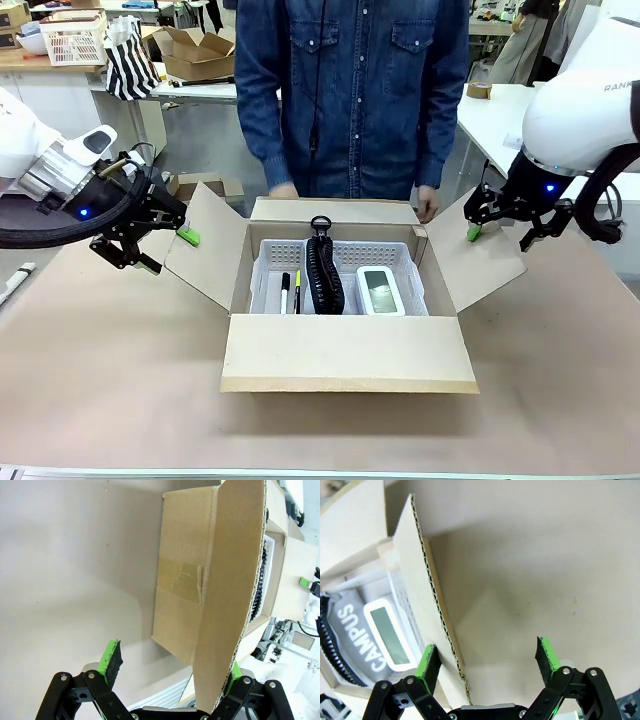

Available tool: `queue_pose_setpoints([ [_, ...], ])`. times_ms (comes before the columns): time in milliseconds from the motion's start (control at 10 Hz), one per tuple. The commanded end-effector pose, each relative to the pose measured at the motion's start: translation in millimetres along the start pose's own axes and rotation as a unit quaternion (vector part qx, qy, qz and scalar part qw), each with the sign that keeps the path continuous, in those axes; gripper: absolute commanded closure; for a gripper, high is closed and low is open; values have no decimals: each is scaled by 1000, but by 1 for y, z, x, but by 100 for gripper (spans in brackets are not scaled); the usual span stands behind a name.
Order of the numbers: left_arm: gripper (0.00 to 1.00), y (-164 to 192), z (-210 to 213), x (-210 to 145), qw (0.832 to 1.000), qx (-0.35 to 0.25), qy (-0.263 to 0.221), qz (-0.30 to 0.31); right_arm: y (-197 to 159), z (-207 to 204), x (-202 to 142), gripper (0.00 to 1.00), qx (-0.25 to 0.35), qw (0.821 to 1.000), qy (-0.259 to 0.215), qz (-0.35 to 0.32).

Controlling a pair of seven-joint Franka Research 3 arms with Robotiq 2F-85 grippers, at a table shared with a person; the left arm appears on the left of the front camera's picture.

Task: Pack the gift set into the box.
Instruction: Lift both hands away from the flaps of the Package Box.

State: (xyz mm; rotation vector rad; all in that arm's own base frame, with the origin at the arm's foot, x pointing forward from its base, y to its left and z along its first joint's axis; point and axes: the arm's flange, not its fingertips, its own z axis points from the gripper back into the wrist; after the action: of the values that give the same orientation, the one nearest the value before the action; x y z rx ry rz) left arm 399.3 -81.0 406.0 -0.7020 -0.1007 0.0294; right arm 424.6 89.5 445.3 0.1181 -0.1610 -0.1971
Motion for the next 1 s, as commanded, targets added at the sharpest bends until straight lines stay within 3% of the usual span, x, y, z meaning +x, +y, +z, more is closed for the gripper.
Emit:
queue_pose_setpoints([
  [0,0,0,2,-2,1000,1,3,-2,1,2,0,0,-8,1000,-1,-10],
  [900,0,0,2,-2,1000,1,3,-2,1,2,0,0,-8,1000,-1,-10],
])
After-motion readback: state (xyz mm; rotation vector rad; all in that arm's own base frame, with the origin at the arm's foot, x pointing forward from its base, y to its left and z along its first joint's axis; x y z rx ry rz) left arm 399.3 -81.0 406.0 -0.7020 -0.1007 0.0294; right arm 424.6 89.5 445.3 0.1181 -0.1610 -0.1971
